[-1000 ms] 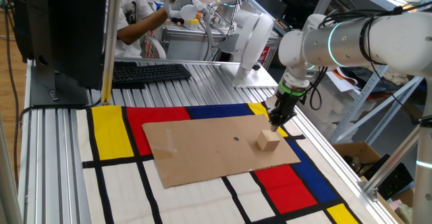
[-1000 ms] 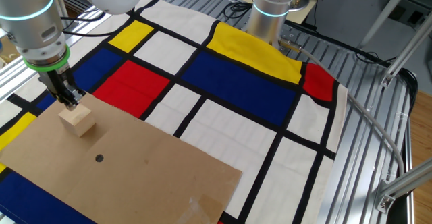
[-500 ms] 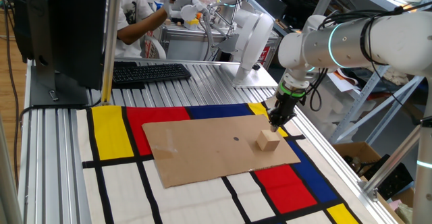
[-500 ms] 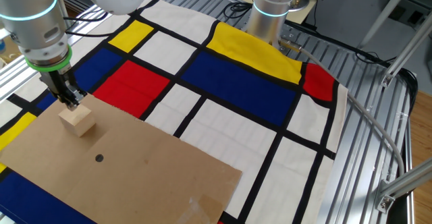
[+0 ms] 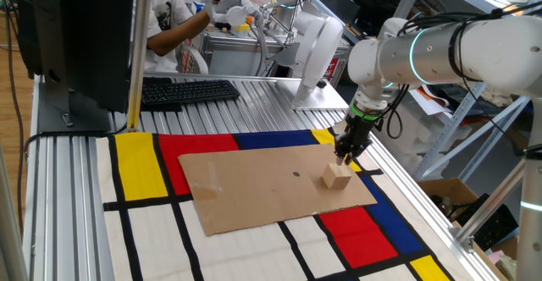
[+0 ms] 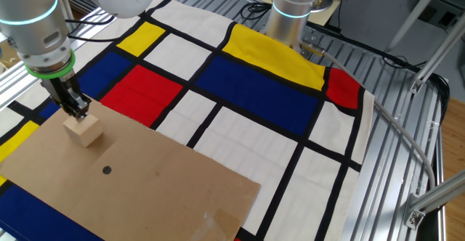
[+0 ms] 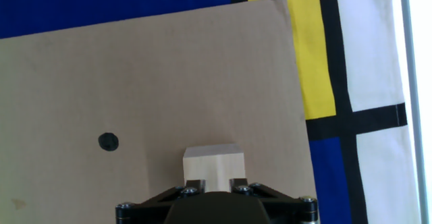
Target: Hold a small block with the gripper and sweep it from left to right on the table
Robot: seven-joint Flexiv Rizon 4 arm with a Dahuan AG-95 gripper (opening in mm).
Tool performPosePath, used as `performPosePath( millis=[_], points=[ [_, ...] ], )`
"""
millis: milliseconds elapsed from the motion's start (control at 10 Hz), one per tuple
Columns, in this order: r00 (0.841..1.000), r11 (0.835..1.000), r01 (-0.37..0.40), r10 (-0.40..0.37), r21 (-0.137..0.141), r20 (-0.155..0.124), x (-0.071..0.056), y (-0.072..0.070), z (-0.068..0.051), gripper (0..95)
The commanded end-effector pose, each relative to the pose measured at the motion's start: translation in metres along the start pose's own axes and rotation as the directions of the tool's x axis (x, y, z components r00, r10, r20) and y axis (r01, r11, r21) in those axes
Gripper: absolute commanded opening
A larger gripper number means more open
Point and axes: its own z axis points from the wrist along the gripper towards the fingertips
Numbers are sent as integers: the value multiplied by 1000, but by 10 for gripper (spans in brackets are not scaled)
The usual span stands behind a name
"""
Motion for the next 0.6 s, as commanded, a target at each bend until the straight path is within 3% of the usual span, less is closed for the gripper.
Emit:
performPosePath(
  millis=[100,600],
  points=[
    [1000,1000,1,-1,-1,0,0,0,0,950],
    [1000,1000,3,-3,0,-1,-1,1,2,950]
  ],
)
